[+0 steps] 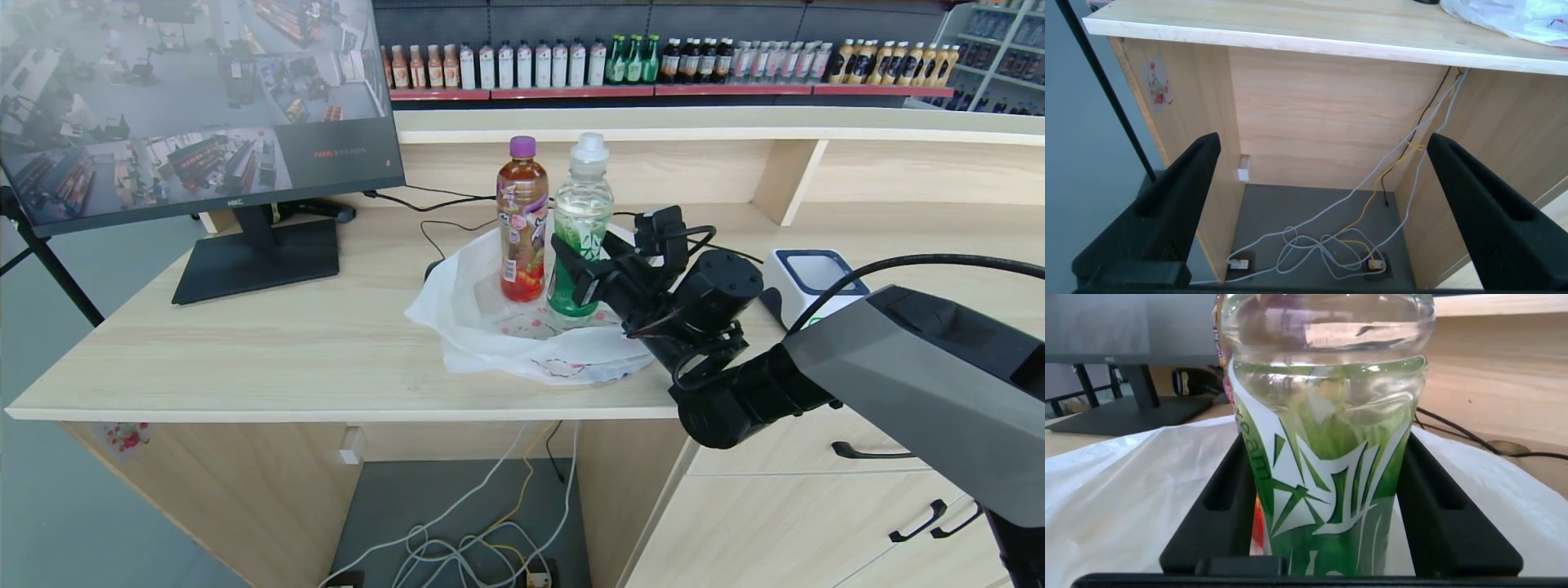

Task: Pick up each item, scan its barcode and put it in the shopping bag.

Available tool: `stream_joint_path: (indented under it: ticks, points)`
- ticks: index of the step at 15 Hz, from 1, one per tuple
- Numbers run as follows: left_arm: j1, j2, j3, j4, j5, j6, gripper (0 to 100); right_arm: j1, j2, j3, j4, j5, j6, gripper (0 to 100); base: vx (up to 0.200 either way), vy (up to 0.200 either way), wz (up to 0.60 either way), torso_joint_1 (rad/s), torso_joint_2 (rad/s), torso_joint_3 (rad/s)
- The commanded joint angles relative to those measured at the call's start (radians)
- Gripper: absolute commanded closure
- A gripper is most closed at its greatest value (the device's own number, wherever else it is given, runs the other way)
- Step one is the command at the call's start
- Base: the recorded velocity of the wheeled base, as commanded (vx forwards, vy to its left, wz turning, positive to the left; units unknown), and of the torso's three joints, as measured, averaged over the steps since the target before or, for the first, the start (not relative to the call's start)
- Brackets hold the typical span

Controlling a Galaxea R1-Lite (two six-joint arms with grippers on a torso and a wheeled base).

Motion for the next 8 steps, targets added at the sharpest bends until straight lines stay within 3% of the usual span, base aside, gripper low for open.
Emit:
stream_joint_path:
  ticks: [1, 2, 3, 8]
  points:
    - [0.000, 0.000, 0.000, 0.000, 0.000, -0.001, 0, 0.001, 0.002, 0.000, 0.000, 0.000, -0.001, 100, 0.000, 0.000, 0.00, 0.000, 0.00, 0.000]
    - [0.000, 0.000, 0.000, 0.000, 0.000, -0.001, 0, 0.001, 0.000, 0.002, 0.000, 0.000, -0.001, 100, 0.000, 0.000, 0.00, 0.000, 0.00, 0.000]
    - [0.000, 0.000, 0.000, 0.000, 0.000, -0.001, 0, 0.001, 0.000, 0.000, -0.003, -0.001, -0.001, 0, 0.000, 0.000, 0.00, 0.000, 0.00, 0.000]
    - [0.000, 0.000, 0.000, 0.000, 0.000, 0.001, 0, -0.001, -0.001, 0.003, -0.029, -0.004, -0.025, 0, 0.000, 0.000, 0.00, 0.000, 0.00, 0.000]
